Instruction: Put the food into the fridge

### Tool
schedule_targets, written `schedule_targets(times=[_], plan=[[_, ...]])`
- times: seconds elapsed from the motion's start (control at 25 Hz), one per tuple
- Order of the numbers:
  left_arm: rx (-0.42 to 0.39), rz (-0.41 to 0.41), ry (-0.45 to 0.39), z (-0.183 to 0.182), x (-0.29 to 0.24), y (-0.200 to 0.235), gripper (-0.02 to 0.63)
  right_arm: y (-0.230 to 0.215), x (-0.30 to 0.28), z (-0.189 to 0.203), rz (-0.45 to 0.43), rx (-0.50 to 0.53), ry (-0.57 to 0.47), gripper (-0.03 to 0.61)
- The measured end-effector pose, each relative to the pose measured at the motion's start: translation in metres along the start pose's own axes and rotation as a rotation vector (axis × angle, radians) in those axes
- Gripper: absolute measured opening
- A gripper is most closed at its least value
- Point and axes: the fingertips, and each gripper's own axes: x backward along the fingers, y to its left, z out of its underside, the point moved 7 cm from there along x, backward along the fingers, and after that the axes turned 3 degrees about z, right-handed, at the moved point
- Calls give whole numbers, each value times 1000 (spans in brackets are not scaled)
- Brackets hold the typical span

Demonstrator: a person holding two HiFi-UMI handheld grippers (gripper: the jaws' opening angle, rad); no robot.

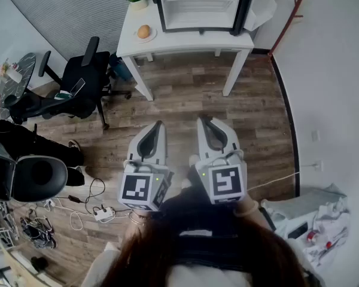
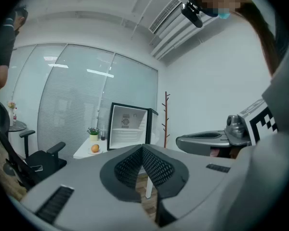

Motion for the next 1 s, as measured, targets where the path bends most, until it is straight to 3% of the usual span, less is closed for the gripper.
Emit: schedule_targets(times=[0.44, 1.0], plan=[[11, -29, -22, -10, -36, 20, -9, -14, -39, -10, -40, 3, -40, -3], [41, -127, -41, -16, -86, 36, -9, -54, -89, -12, -128, -27, -76, -2]])
